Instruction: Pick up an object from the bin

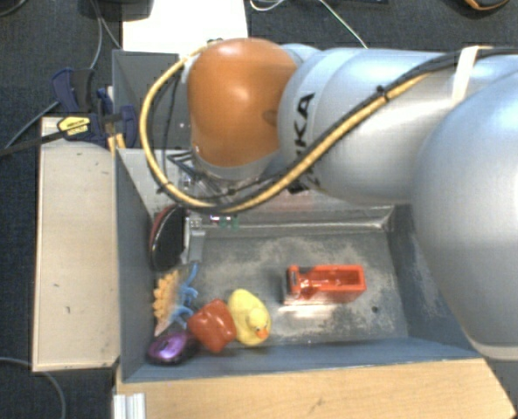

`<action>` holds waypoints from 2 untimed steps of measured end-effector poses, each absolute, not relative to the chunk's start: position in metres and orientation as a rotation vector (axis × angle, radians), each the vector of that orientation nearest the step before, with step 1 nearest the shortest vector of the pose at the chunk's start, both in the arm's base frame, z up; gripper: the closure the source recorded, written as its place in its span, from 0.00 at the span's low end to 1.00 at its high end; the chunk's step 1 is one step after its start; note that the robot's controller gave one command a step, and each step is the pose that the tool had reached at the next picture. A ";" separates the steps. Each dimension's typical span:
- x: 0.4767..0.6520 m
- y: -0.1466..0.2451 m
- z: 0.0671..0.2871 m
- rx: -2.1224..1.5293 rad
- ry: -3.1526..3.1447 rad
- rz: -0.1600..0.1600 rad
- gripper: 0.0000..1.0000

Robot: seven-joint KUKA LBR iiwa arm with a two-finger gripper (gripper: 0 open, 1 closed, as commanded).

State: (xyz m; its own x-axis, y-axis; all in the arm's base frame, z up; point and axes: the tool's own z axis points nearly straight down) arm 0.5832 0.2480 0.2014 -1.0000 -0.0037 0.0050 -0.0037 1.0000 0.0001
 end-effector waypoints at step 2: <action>0.496 0.250 0.075 0.436 -3.126 0.005 0.00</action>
Offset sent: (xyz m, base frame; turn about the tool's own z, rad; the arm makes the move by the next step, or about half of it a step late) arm -0.0950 0.0050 -0.1314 -0.2740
